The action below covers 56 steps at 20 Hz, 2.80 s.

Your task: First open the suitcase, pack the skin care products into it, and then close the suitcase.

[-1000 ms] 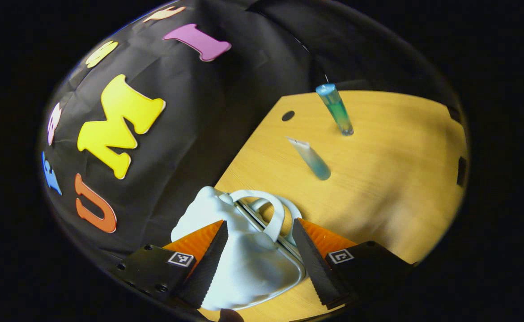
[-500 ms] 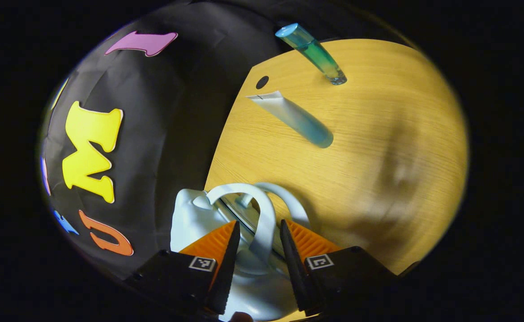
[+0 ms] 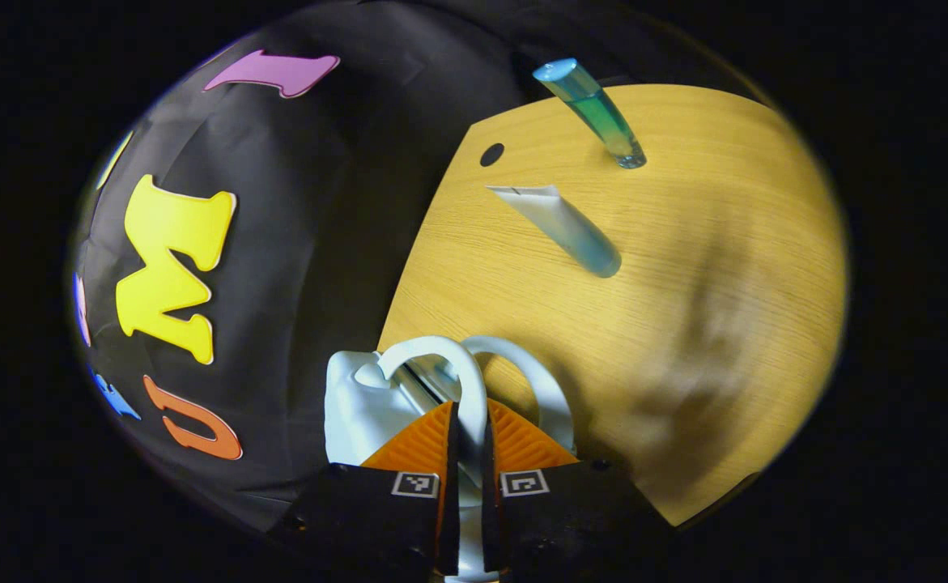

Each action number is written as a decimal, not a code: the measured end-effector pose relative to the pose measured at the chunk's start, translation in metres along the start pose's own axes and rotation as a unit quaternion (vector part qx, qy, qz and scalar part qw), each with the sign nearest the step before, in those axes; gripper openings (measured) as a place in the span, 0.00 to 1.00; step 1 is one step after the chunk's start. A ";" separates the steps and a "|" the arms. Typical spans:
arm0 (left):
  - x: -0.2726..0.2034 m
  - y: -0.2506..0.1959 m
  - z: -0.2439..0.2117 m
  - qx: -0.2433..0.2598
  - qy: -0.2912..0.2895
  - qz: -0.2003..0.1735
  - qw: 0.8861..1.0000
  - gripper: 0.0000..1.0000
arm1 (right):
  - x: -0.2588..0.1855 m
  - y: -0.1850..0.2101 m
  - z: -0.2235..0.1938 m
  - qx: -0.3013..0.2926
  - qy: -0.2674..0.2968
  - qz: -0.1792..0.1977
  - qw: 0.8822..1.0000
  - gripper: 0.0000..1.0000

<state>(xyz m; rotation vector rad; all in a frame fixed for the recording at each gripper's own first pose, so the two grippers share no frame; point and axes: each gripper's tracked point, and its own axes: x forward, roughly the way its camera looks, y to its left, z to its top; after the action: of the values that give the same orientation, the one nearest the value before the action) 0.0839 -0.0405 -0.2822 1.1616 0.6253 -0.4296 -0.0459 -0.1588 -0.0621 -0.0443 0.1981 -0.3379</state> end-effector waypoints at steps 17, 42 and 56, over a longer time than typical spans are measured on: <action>-0.092 0.245 -0.226 -0.408 -0.063 0.178 0.893 0.03 | -0.008 0.130 0.024 -0.015 -0.004 0.092 0.996 0.80; 0.030 0.146 -0.451 -0.660 -0.009 0.141 0.738 0.78 | -0.014 0.190 0.006 -0.075 0.051 0.099 0.991 0.80; -0.140 0.127 -0.045 -0.563 -0.234 0.153 0.778 0.98 | 0.006 0.091 -0.028 -0.036 0.056 0.094 0.993 0.80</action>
<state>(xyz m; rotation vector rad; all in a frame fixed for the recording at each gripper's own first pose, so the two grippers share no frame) 0.0462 0.0450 -0.1121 -0.0367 0.1471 0.0011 -0.0164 -0.0750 -0.0981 -0.0768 0.3229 -0.1464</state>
